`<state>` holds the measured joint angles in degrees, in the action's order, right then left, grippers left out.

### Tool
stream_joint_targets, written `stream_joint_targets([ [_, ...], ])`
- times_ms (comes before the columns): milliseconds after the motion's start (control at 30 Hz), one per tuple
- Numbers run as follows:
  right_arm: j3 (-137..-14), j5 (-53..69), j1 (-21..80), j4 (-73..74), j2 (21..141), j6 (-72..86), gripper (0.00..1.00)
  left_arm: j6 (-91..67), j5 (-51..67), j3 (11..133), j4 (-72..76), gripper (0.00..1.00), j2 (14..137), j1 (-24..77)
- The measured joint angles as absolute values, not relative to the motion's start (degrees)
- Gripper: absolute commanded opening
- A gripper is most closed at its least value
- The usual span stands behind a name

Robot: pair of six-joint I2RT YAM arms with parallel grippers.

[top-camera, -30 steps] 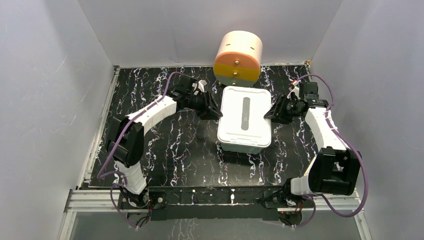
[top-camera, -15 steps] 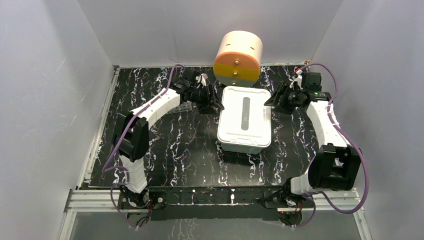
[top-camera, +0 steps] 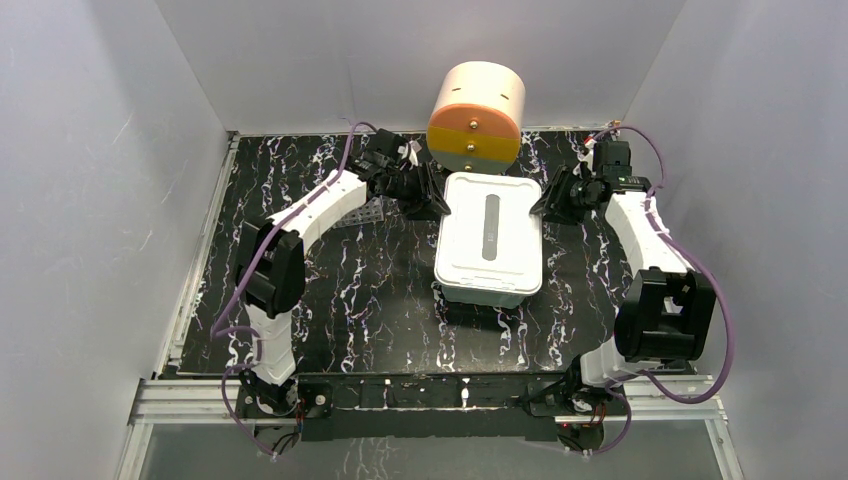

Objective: Organize the chemistry lab equipment

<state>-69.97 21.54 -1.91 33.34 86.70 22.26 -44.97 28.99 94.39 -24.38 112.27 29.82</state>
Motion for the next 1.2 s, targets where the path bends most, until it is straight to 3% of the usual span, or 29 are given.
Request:
stream_joint_targets([
  [267, -77.5, 18.0, -1.6, 38.1, 86.6, 21.8, 0.66, -41.6, 21.1, 103.4, -34.2, 0.59, 113.2, 29.8],
  [433, -79.5, 14.4, -1.6, 40.5, 81.8, 21.3, 0.69, -38.2, 14.1, 107.3, -37.8, 0.71, 110.6, 29.7],
  [500, -79.5, 12.8, -1.6, 41.5, 78.9, 21.2, 0.77, -36.7, 11.6, 106.2, -38.7, 0.78, 107.6, 29.5],
  [533, -79.5, 11.7, -1.6, 42.2, 77.2, 21.2, 0.83, -35.8, 10.3, 104.8, -39.1, 0.92, 105.3, 29.4],
  [567, -79.4, 10.5, -1.6, 42.6, 75.5, 21.1, 0.88, -35.1, 8.8, 103.0, -39.4, 0.98, 102.6, 29.4],
  [667, -78.8, 6.4, -1.6, 44.1, 69.3, 20.7, 0.98, -33.0, 3.4, 97.3, -41.0, 0.98, 92.1, 29.3],
  [867, -78.6, 0.4, -1.6, 46.9, 60.0, 19.4, 0.99, -31.3, -7.0, 92.2, -43.6, 0.98, 74.5, 29.0],
  [1200, -78.6, -9.6, -1.6, 50.6, 48.8, 17.6, 0.99, -27.6, -23.6, 88.7, -52.7, 0.98, 60.0, 29.0],
])
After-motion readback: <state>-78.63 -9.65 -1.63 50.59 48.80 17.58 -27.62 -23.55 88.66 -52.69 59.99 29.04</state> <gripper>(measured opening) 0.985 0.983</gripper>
